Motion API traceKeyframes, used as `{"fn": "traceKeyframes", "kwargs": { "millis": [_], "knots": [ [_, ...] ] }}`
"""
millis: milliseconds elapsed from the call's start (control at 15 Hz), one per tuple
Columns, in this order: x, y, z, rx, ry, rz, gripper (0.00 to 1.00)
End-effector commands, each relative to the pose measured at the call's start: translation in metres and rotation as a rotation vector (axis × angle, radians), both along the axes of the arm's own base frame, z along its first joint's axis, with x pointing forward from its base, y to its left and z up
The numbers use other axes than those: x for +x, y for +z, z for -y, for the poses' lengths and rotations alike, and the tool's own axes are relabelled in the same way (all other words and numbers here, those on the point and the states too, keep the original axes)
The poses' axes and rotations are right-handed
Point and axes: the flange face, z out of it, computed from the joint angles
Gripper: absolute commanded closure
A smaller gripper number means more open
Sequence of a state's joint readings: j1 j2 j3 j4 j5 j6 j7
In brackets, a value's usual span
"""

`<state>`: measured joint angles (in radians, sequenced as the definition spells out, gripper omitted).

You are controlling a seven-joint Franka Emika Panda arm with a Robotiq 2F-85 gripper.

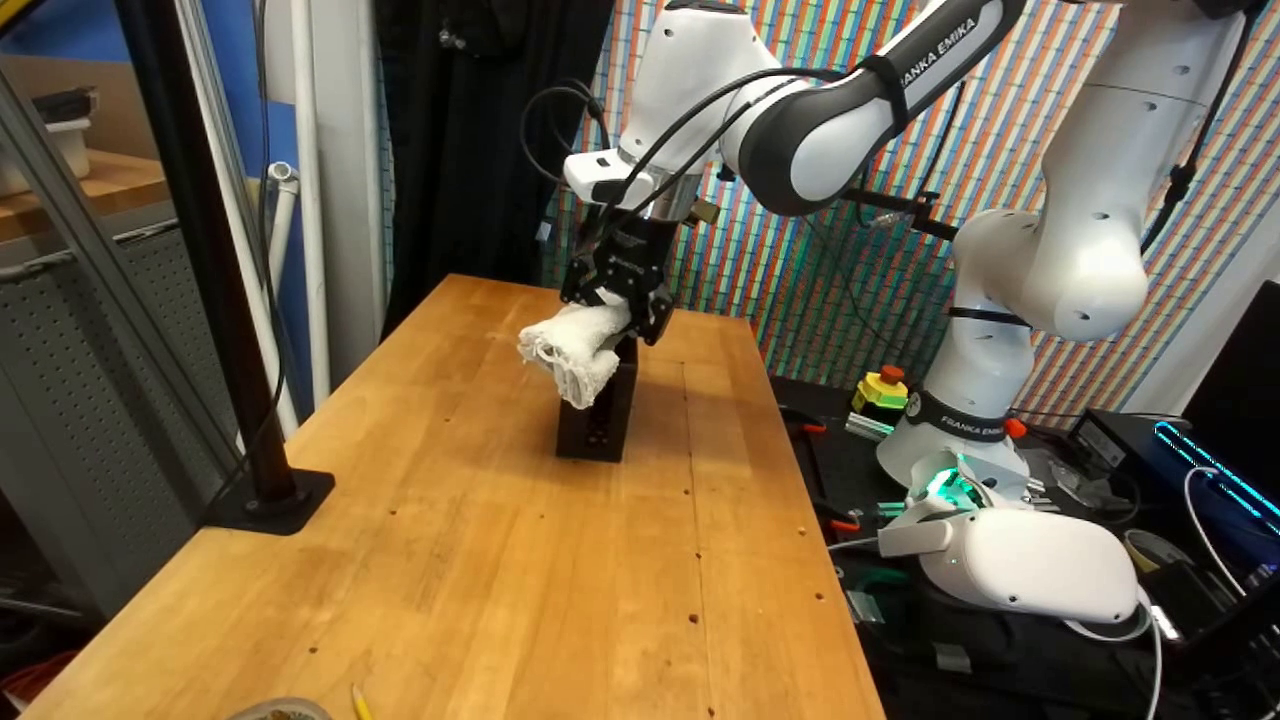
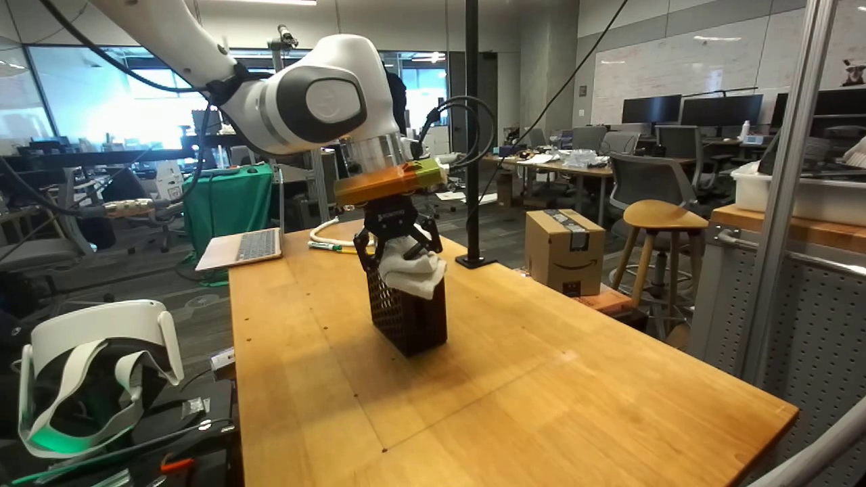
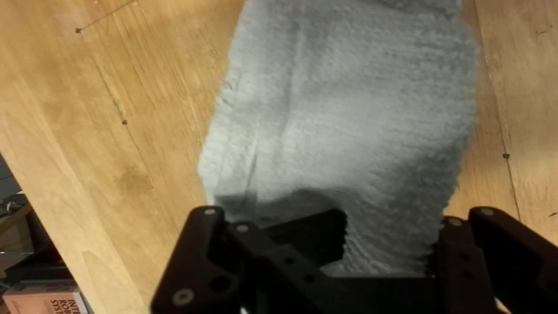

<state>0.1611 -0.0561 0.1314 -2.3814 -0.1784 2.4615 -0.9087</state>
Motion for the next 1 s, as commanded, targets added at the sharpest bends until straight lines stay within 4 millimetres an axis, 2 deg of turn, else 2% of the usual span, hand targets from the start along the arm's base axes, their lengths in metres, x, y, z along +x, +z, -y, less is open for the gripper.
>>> {"fn": "traceKeyframes", "kwargs": {
  "millis": [0,133,333,667,733,800,867,933],
  "knots": [
    [-0.004,0.003,-0.009,-0.013,0.01,0.011,0.68],
    [-0.004,0.02,-0.012,-0.002,0.017,0.038,0.6],
    [-0.011,0.053,-0.018,-0.001,0.041,0.08,0.35],
    [-0.035,0.112,-0.031,0.014,0.013,0.098,0.01],
    [-0.039,0.119,-0.036,0.015,0.0,0.106,0.0],
    [-0.044,0.124,-0.043,0.034,-0.02,0.104,0.2],
    [-0.048,0.127,-0.049,0.062,-0.055,0.101,0.31],
    [-0.053,0.129,-0.057,0.101,-0.102,0.095,0.31]
  ]
}}
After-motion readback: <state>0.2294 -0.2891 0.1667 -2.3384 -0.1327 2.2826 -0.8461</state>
